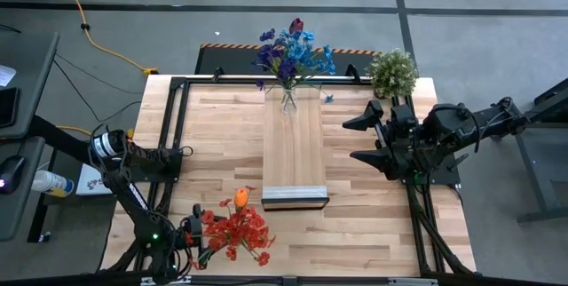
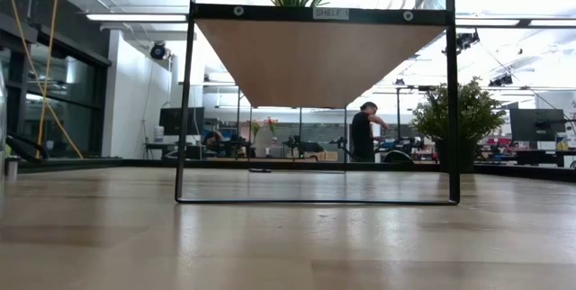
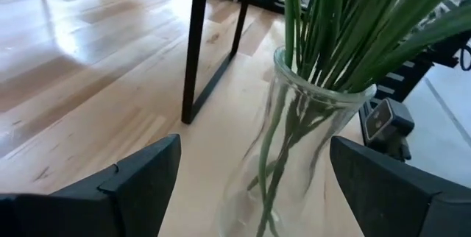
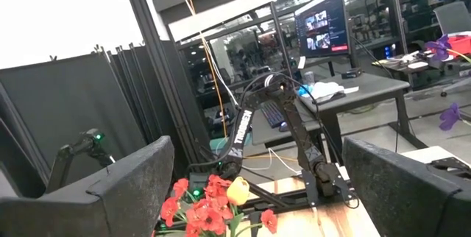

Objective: Pick and place flowers into a vace then onto a shelf
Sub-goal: Put the transparent vase with the flowers on the shelf

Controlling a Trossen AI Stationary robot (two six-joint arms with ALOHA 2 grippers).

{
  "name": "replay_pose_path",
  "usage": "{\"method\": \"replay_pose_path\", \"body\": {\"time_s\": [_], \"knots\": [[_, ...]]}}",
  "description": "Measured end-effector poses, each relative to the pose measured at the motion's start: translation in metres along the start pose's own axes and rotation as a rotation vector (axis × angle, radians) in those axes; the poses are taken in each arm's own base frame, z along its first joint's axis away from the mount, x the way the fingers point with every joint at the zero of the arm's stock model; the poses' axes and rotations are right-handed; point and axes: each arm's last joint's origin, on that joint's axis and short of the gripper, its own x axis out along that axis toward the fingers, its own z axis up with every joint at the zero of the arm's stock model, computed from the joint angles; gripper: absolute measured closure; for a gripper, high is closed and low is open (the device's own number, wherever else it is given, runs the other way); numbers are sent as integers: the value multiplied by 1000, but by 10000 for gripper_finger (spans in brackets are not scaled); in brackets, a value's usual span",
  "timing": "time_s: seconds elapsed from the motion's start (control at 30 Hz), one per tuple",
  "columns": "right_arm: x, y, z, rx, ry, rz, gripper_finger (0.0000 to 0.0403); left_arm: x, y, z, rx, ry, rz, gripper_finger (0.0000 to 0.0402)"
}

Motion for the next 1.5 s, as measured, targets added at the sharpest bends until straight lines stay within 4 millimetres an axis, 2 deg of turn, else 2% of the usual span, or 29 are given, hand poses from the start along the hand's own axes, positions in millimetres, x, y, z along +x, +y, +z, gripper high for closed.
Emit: {"method": "replay_pose_path", "body": {"time_s": [0.3, 0.73, 0.97, 1.2, 1.5], "knots": [[2, 0, -2, -2, 10, -3, 22, 7, -1, -14, -3, -10, 10, 21], [14, -1, -13, -8, 54, -16, 22, 7, -2, -14, -15, -32, 10, 21], [14, -1, -13, -7, 50, -16, 22, 7, -3, -14, -5, -33, 8, 21], [14, -1, -12, -6, 45, -14, 22, 12, -3, -28, 15, -52, 16, 21], [14, 0, -12, -6, 39, -12, 22, 12, -3, -27, 30, -96, 28, 21]]}}
